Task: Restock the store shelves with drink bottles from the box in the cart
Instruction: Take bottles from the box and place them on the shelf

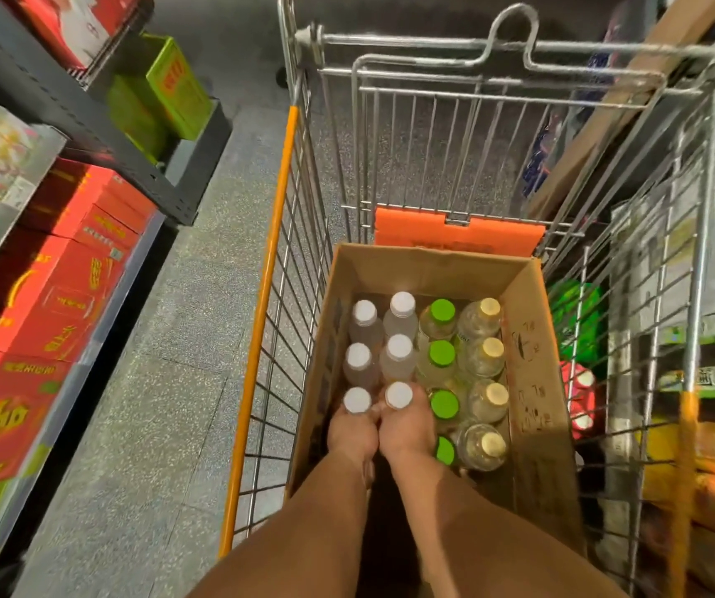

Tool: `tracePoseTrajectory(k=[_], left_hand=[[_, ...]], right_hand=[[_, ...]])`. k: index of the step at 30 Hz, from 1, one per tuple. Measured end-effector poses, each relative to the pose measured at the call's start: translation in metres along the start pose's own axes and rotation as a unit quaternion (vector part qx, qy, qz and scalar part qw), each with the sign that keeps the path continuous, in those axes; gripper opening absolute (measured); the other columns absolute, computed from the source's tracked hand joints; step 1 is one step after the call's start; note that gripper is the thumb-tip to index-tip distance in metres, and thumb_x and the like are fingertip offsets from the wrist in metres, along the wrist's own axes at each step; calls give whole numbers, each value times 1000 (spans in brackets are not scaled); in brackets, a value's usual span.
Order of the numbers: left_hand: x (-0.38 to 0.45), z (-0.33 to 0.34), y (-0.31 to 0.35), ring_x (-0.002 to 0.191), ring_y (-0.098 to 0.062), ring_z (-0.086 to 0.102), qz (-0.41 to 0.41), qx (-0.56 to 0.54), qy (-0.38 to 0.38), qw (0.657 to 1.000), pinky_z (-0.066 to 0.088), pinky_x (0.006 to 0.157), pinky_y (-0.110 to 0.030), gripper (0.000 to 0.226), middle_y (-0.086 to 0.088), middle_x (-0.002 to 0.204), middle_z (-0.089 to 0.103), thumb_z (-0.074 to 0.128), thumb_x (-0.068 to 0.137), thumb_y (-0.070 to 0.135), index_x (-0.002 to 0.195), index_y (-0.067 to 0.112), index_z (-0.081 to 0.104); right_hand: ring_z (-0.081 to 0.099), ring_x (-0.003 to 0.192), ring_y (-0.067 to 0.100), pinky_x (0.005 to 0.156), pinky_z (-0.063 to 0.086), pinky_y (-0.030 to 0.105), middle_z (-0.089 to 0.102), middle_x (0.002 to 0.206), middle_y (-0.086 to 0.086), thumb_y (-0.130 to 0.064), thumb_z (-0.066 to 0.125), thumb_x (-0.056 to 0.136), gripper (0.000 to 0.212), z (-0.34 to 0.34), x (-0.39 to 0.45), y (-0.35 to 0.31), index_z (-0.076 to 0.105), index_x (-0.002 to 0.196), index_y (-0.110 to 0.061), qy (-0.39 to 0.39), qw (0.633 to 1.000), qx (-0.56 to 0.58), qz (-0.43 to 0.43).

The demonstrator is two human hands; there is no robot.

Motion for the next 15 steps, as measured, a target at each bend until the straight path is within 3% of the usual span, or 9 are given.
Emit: tracePoseTrajectory(k=[4, 8, 11, 15], left_hand=[[-13, -1, -1, 105, -36, 64, 3, -12, -2, 1000, 50, 94, -54, 41, -19, 109, 69, 58, 81, -12, 114, 11, 65], [-36, -4, 4, 107, -37, 62, 7, 2, -1, 1000, 50, 94, -56, 37, -24, 113, 66, 51, 87, -10, 118, 6, 60], [-58, -3, 11, 104, -38, 64, 5, 10, -21, 1000, 52, 90, -56, 27, -24, 110, 67, 50, 93, -3, 117, 6, 59], [-81, 1, 22, 94, -37, 65, 15, 7, -30, 999, 54, 78, -51, 25, -26, 104, 66, 55, 89, -4, 112, 3, 57]], right_hand=[[60, 94, 26, 83, 50, 36, 67, 104, 7, -21, 58, 85, 16, -6, -14, 1, 63, 100, -17, -16, 1000, -3, 17], [60, 96, 28, 83, 48, 31, 67, 105, 8, -23, 62, 83, 22, -18, -27, -5, 62, 104, -17, -40, 999, -23, 3], [61, 100, 28, 81, 43, 27, 67, 109, 7, -25, 61, 85, 23, -31, -34, -10, 61, 107, -19, -35, 999, -35, -1], [61, 91, 26, 74, 42, 26, 68, 101, 4, -25, 59, 83, 14, -44, -47, -21, 61, 97, -22, -27, 999, -16, -16]])
Point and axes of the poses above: each hand's wrist, its own x-axis towards the middle knuckle, its own z-axis out of the palm, y = z × x, the point moved 8 cm from there along x, towards the middle knuckle
